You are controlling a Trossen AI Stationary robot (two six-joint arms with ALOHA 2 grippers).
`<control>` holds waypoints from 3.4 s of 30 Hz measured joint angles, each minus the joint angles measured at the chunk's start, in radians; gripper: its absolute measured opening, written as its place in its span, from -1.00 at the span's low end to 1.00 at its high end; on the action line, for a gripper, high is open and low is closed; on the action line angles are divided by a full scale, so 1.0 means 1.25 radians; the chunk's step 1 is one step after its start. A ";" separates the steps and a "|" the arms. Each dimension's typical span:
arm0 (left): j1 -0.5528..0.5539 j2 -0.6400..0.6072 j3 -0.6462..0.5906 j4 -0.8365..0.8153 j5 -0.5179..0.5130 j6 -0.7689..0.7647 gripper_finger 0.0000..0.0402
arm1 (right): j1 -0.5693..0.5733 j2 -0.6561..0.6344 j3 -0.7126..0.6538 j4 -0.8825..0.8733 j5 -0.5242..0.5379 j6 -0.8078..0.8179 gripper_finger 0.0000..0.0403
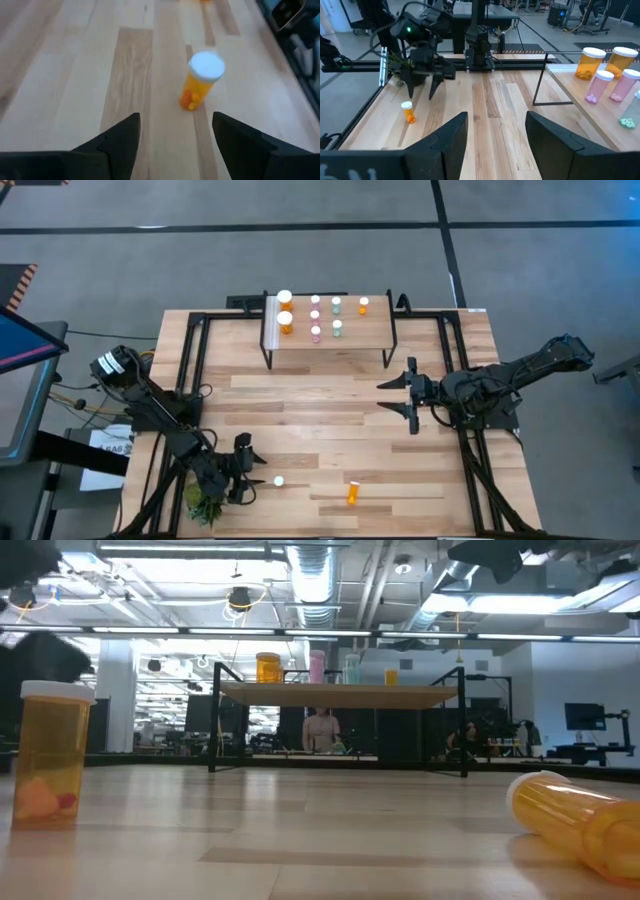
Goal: Pick and place medicine bottles onto shelf by color
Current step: Put the left small orange pill bottle on the shelf aligned with the other small orange pill bottle
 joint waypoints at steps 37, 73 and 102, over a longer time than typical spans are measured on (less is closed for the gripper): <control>0.090 0.257 0.034 0.286 0.104 0.102 -0.03 | -0.011 0.041 -0.001 0.015 0.000 0.008 0.10; 0.400 0.067 0.078 0.276 0.276 0.269 -0.61 | -0.011 0.041 -0.001 0.059 0.000 0.008 0.10; 0.627 0.067 0.292 0.127 0.326 0.438 -0.61 | -0.083 0.132 0.014 0.077 -0.003 0.042 0.10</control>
